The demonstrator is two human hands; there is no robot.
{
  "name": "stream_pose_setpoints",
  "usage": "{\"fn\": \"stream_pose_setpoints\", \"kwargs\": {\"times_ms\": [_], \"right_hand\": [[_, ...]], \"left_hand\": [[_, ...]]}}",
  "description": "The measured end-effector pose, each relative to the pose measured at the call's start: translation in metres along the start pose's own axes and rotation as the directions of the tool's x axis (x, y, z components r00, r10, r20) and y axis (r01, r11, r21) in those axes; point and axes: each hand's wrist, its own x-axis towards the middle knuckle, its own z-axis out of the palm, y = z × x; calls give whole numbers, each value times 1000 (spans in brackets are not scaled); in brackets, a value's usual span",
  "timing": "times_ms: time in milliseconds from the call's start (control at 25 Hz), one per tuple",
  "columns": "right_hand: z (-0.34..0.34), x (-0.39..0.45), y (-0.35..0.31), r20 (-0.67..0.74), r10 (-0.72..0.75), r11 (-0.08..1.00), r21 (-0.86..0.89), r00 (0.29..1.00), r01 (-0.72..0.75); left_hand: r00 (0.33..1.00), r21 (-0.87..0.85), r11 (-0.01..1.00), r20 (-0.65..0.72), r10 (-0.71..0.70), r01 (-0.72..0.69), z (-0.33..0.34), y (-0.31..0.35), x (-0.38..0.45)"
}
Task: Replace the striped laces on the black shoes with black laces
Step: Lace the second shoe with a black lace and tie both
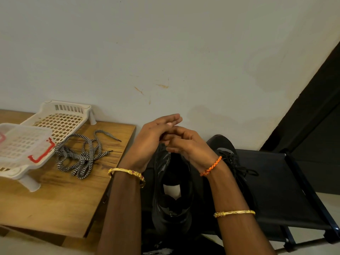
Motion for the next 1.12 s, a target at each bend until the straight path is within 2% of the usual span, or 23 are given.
{"fn": "stream_pose_setpoints", "kwargs": {"times_ms": [120,240,320,440,560,680,760,800,840,880,920,960,1000,1040,1080,1120], "right_hand": [[0,-13,-10,4,-36,999,26,999,36],[-20,-21,-18,-117,-64,996,53,991,71],[-42,-26,-18,-216,-58,995,62,975,73],[-67,-31,-9,-309,-19,997,60,951,40],[-87,-31,-2,-439,4,983,165,899,76],[-100,-30,8,-528,0,992,107,849,67],[-97,-27,14,-526,-21,1000,-6,850,21],[-92,-25,15,-486,-35,998,-55,873,9],[-86,-23,15,-425,-51,994,-108,904,5],[-78,-21,13,-356,-67,987,-159,932,10],[-70,-18,10,-293,-81,981,-193,953,24],[-61,-16,7,-248,-95,978,-205,964,43],[-54,-13,6,-226,-111,976,-211,968,63],[-49,-11,6,-227,-130,972,-223,965,79],[-47,-10,7,-240,-143,966,-243,960,83],[-47,-10,8,-257,-143,962,-264,956,72]], "left_hand": [[999,27,1000,-51,5,-3,-4,3,-3],[946,96,995,-320,53,-23,-15,-8,-3],[863,55,998,-504,37,-10,-23,-19,-5],[756,-35,995,-647,-94,93,-33,-39,-5],[636,-276,948,-706,-311,157,-49,-52,0],[486,-320,892,-753,-444,319,-66,-57,5],[375,-236,851,-819,-434,470,-61,-53,3],[402,-66,837,-855,-328,543,-53,-48,-1],[528,154,838,-830,-178,524,-42,-45,-4],[691,306,870,-721,-54,387,-30,-41,-4],[839,350,916,-543,27,197,-17,-38,-3],[938,312,948,-342,55,58,-2,-35,-2],[986,261,965,-160,56,-12,10,-35,-1],[998,246,968,-29,56,-47,18,-36,0],[998,252,966,29,59,-64,22,-38,2],[998,271,961,17,59,-62,22,-40,3]]}}
